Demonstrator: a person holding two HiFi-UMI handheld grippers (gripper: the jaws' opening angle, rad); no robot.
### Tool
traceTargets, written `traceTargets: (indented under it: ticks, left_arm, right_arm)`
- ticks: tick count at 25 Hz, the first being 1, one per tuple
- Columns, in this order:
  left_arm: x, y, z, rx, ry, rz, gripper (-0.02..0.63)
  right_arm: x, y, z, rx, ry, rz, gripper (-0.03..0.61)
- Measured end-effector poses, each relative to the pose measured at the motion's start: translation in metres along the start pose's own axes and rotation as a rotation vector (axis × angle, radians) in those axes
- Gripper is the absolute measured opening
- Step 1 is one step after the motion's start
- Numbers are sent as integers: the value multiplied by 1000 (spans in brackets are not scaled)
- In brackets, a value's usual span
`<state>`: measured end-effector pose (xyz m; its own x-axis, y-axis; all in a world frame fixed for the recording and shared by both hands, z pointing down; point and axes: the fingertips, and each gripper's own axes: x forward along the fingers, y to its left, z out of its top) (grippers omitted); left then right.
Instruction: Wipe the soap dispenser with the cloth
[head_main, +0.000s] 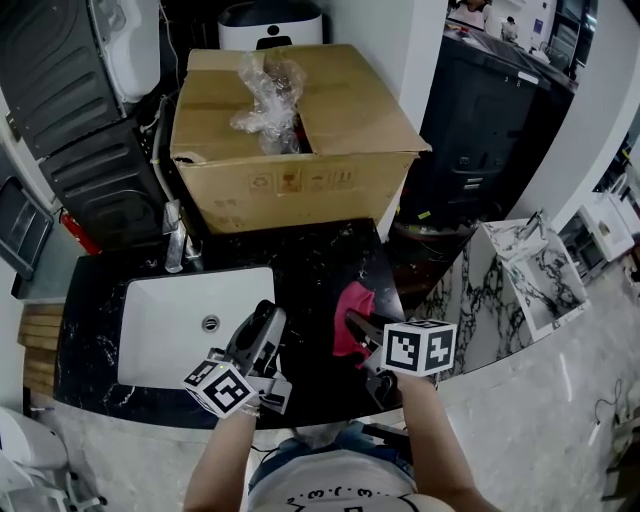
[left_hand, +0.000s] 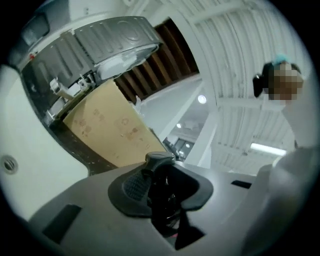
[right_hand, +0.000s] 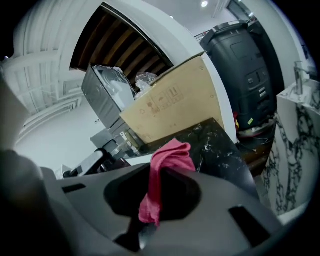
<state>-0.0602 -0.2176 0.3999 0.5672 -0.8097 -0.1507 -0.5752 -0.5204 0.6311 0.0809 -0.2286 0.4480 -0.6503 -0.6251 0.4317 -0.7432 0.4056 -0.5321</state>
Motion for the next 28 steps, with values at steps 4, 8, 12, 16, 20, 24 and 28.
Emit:
traceTargets:
  ticks: [4,8,12,16,20,24,28]
  left_arm:
    - [8,4,24,-268,-109,-62,106]
    - [15,-1,34,-444,-163,-132,107]
    - [15,0,39,-496,-194,-138,107]
    - [11,8,47,-550,-242,-126,106]
    - [8,14,59,-612,-302,-128,106]
    - [4,19,66,-640,-331,-140,106]
    - [-6,20,71,-723,-383,-188,107]
  right_arm:
    - [-10,13,13,-39,-65,73,49]
    - [-17,39,30,-131,-164,189,49]
    - [-15,56,38,-175,-194,259,49]
    - [-18,76,36,-232,-198,315,49]
    - [-24,103,28,-316,-181,390,49]
    - [-26,119,16,-384,-142,441,49]
    - [-30,122,15,-443,-132,436,49]
